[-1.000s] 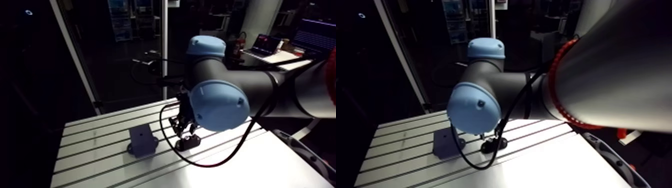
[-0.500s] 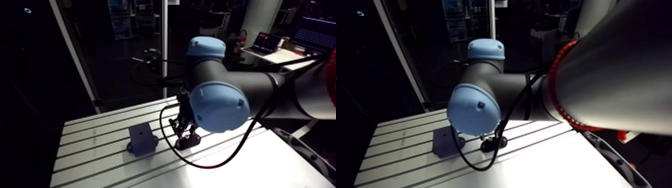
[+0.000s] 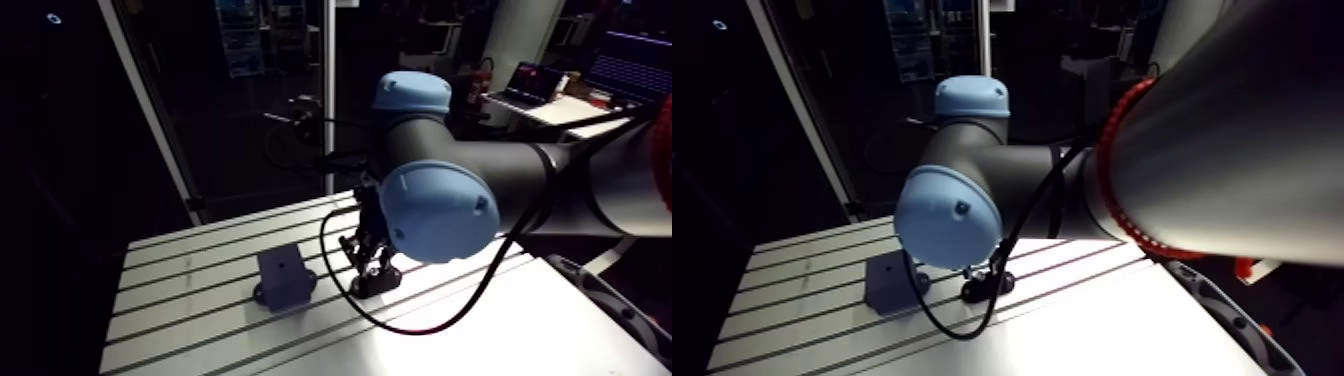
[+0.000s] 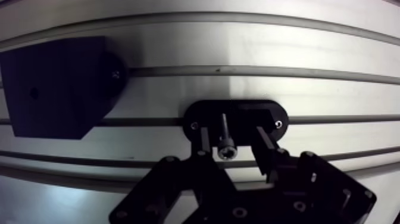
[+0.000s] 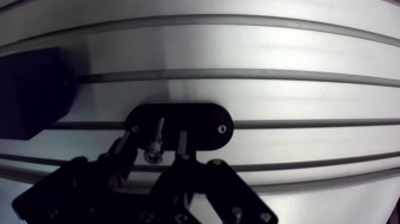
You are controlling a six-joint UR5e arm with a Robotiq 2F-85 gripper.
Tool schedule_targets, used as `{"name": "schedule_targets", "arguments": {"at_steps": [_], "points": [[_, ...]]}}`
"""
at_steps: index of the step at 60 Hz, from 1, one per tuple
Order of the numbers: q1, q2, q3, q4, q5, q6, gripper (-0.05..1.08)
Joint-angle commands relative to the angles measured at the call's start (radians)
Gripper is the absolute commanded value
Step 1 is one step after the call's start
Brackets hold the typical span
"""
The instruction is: Pick up the M10 bolt and insert it into the hole until fully seated.
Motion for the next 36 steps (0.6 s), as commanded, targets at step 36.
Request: {"name": "schedule_targets", "arguments": {"at_steps": [36], "points": [[0.0,-0.004,0.003,0.0,-0.001,0.0,0.58]]}}
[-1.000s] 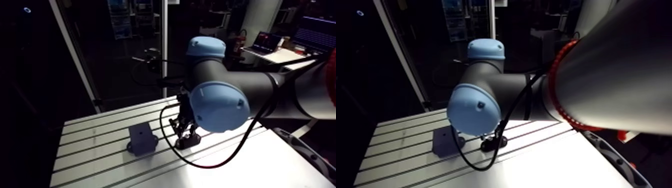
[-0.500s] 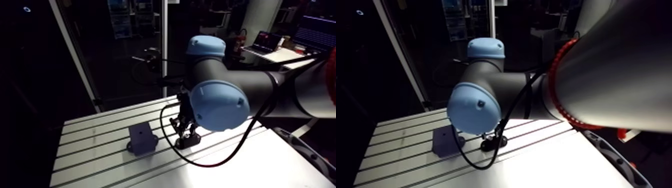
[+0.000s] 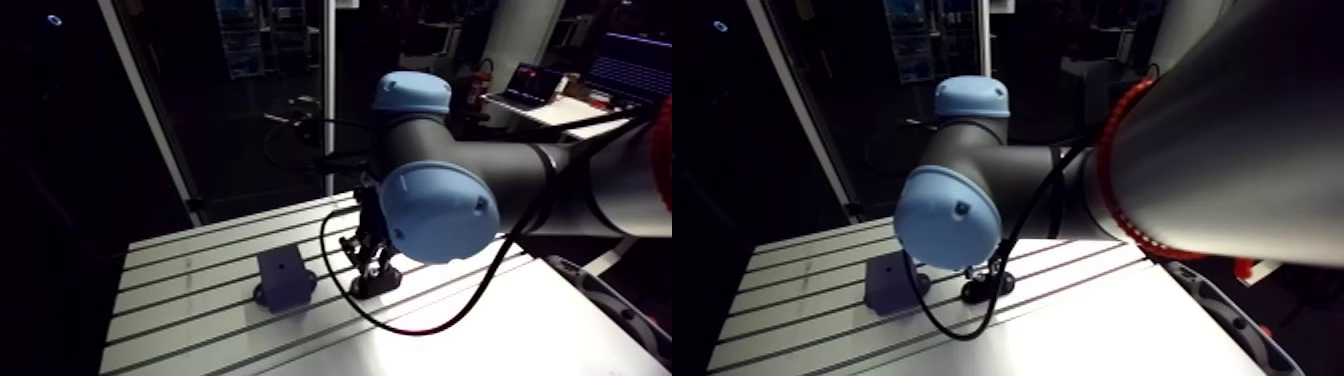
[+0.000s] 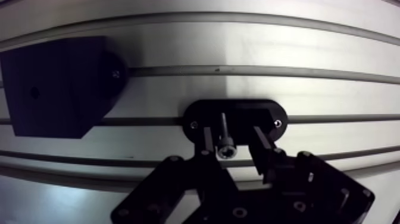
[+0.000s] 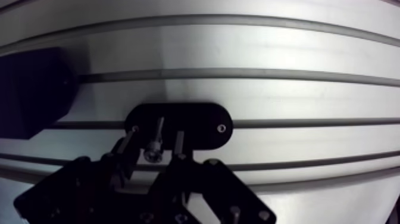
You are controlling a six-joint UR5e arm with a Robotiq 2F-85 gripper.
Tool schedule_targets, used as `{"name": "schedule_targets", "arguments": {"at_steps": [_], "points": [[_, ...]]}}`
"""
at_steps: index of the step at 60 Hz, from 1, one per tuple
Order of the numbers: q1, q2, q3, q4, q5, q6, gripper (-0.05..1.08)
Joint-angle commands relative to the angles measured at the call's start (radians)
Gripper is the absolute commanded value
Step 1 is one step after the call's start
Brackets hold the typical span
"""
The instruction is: Pick up the M10 bolt and insert it into the hole until fully seated.
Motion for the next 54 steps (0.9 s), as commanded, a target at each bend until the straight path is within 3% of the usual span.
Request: {"name": "schedule_targets", "arguments": {"at_steps": [1,54], "points": [[0.0,-0.002,0.002,0.0,0.0,0.001,0.58],[0.001,-0.005,0.008,0.006,0.001,-0.002,0.63]]}}
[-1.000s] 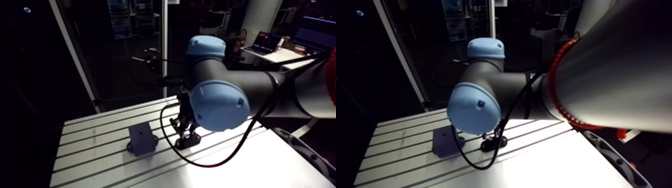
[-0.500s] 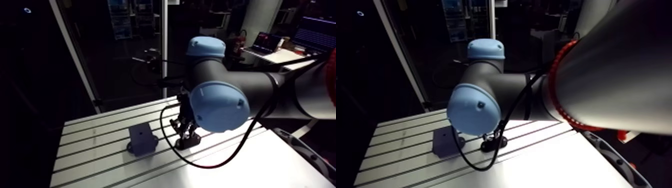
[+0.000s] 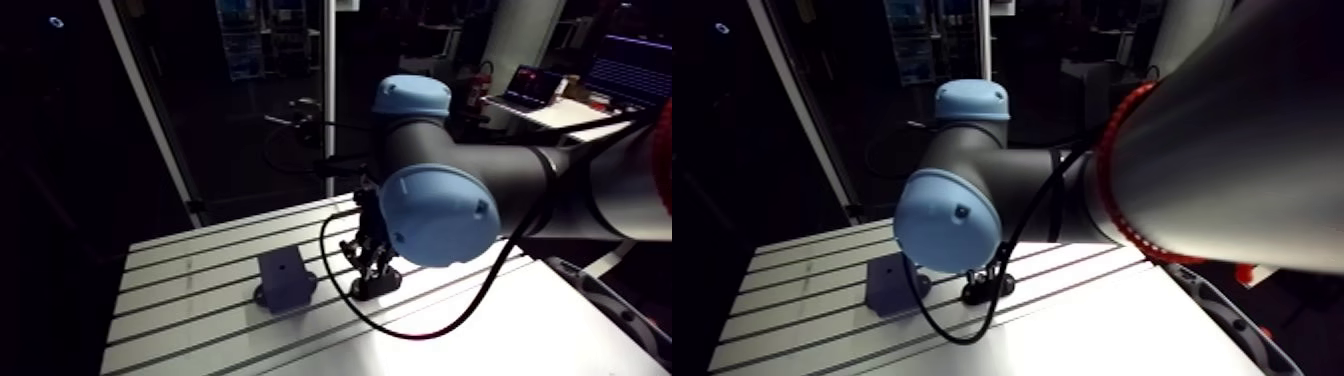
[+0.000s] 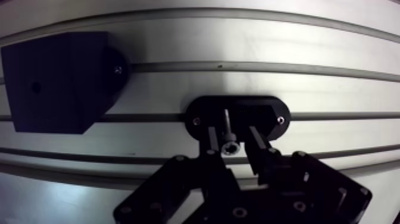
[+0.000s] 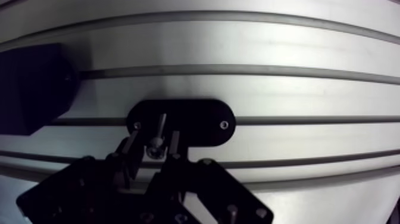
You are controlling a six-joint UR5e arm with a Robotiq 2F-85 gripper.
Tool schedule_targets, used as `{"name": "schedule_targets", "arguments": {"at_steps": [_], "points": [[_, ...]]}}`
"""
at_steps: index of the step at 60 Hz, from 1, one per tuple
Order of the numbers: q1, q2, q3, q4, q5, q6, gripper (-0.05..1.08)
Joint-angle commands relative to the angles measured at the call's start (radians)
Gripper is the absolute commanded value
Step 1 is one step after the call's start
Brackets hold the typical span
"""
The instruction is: Pick up the M10 bolt and insert it into the hole until fully seated.
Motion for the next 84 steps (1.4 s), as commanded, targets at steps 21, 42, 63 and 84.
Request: {"name": "schedule_targets", "arguments": {"at_steps": [21,42,63,84], "points": [[0.0,0.001,0.003,0.002,-0.001,0.0,0.68],[0.0,0.004,0.003,0.001,-0.001,0.0,0.77],[0.0,0.0,-0.004,0.005,0.004,0.001,0.82],[0.0,-0.032,-0.033,0.041,0.008,0.001,0.86]]}}
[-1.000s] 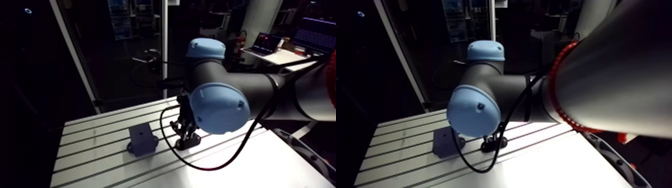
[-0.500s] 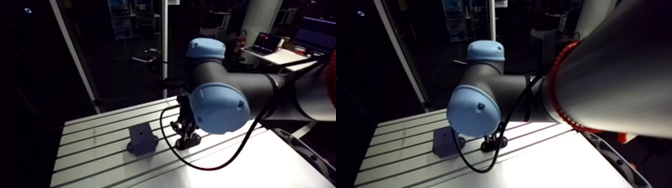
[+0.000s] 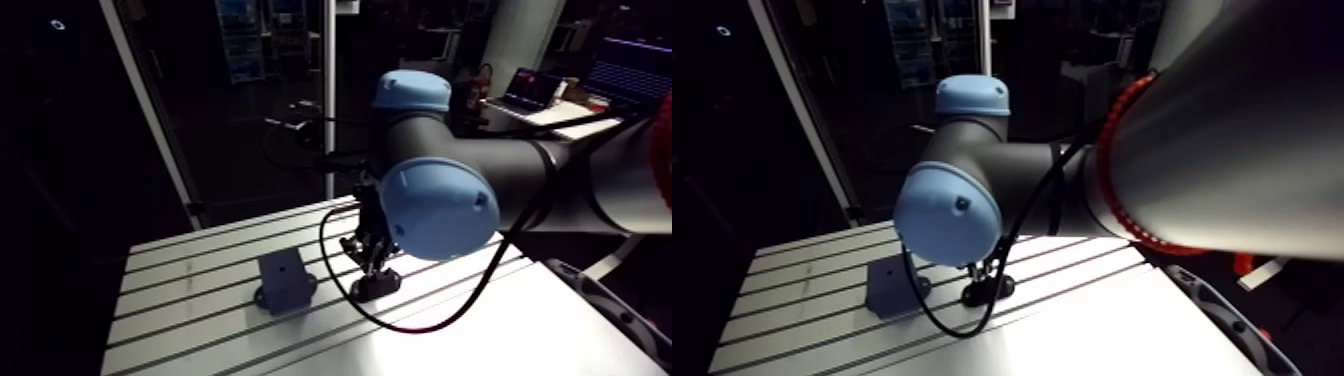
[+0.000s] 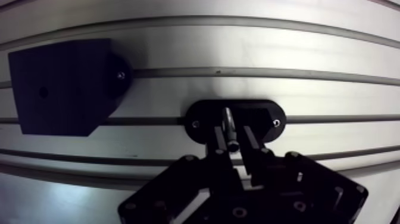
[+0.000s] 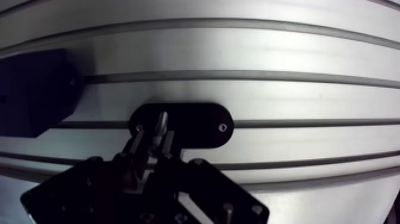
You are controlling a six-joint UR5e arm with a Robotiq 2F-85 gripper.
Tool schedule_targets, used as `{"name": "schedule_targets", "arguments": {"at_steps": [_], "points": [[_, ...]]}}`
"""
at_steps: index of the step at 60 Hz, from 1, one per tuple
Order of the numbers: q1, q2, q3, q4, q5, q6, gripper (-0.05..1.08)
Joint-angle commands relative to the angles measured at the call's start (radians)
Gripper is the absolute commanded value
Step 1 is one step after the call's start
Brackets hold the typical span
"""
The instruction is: Pick up the M10 bolt and insert it into the hole until fully seated.
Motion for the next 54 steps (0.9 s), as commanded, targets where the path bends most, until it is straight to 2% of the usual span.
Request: {"name": "schedule_targets", "arguments": {"at_steps": [1,18,27,36,44,54], "points": [[0.0,-0.022,-0.018,0.029,0.002,0.0,0.86],[0.003,-0.068,-0.056,0.078,0.005,0.002,0.9],[0.007,-0.102,-0.091,0.118,0.01,0.002,1.0],[0.012,-0.125,-0.152,0.208,0.013,0.009,1.04],[0.031,-0.125,-0.204,0.268,0.012,0.029,1.07],[0.046,-0.116,-0.282,0.4,0.009,0.05,1.07]]}}
